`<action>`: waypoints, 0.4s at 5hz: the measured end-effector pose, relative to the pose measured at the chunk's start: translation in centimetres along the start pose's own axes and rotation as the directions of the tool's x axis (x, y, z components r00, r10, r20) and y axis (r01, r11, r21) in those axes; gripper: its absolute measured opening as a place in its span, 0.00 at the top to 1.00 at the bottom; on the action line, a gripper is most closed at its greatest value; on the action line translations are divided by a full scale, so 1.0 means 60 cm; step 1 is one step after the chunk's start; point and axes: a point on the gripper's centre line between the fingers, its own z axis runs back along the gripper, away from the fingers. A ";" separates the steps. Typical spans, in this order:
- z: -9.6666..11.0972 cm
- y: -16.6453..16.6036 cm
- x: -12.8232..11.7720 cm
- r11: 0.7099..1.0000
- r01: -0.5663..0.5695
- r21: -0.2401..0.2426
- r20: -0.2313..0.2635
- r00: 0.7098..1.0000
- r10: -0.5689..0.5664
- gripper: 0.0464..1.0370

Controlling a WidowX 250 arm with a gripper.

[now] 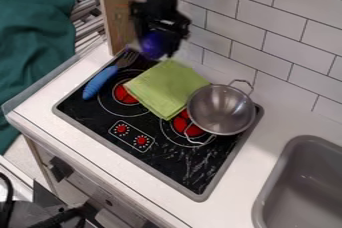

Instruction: Move the eggplant on the silver bowl

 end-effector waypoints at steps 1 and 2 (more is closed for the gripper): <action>0.005 -0.051 -0.006 1.000 -0.003 -0.005 -0.010 1.000 0.003 0.30; -0.004 -0.074 -0.019 1.000 -0.022 -0.009 -0.027 0.999 0.021 0.30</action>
